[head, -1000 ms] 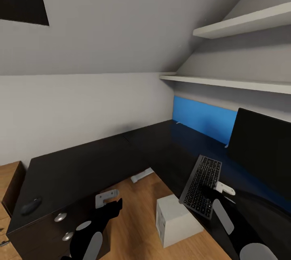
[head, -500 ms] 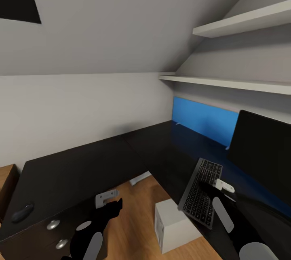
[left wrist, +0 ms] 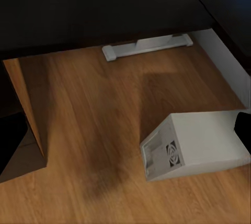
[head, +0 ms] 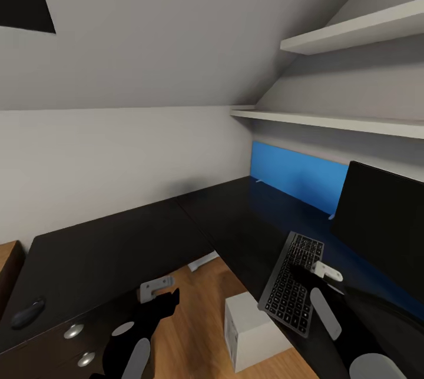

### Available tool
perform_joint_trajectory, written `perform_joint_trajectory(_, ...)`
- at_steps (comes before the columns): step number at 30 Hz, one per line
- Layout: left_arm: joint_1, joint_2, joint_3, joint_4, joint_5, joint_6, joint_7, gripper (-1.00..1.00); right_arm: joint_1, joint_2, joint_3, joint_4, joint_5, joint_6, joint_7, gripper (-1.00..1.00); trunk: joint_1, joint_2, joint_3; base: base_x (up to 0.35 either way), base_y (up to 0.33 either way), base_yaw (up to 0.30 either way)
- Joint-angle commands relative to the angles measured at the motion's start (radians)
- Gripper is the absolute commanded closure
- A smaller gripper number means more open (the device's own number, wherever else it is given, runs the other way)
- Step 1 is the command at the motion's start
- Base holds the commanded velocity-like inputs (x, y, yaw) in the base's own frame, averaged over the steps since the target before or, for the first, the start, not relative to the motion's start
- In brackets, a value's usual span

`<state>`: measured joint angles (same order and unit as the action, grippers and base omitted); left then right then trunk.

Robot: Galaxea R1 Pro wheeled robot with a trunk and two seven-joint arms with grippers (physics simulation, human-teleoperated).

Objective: In the bedroom, organize the workspace by keeping the computer under the desk, ensuring the monitor is on the desk, placing the keyboard on the desk next to the monitor, placing the mouse on the desk next to the keyboard, moving the folder from the swivel chair onto the desk next to the mouse, stacking the notebook on top of the folder with the pen on top of the notebook, and positioning the swivel chair next to the desk.

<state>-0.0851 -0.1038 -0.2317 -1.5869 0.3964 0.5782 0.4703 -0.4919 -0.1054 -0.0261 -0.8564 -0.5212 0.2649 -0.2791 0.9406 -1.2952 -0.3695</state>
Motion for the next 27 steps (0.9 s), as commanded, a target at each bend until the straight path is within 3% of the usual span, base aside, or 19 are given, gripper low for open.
perform_joint_trajectory(1,-0.001,0.000,-0.001,-0.002,0.011,0.002,0.010,-1.00,0.000,0.000,0.002,0.001,-0.008,0.005,-0.006,-1.00,0.000,-0.001,-0.001,0.000,0.000,0.000)
perform_joint_trajectory(9,-0.001,-0.002,-0.007,-0.013,0.011,0.002,0.011,-1.00,-0.001,-0.001,0.005,0.054,0.003,0.006,-0.047,-1.00,0.000,-0.001,-0.001,0.000,0.000,0.000)
perform_joint_trajectory(17,-0.001,-0.002,-0.009,-0.014,0.012,0.002,0.011,-1.00,-0.002,0.001,0.005,0.060,0.064,0.006,-0.086,-1.00,0.000,-0.001,-0.001,0.000,0.000,0.000)
perform_joint_trajectory(21,-0.001,-0.002,-0.009,-0.015,0.012,0.002,0.011,-1.00,-0.002,0.003,0.007,0.060,0.075,0.005,-0.088,-1.00,0.000,-0.001,-0.001,0.000,0.000,0.000)
perform_joint_trajectory(27,-0.001,-0.002,-0.009,-0.015,0.012,0.003,0.011,-1.00,-0.002,0.004,0.008,0.060,0.080,0.005,-0.089,-1.00,0.023,-0.043,-0.020,0.000,0.000,0.000)
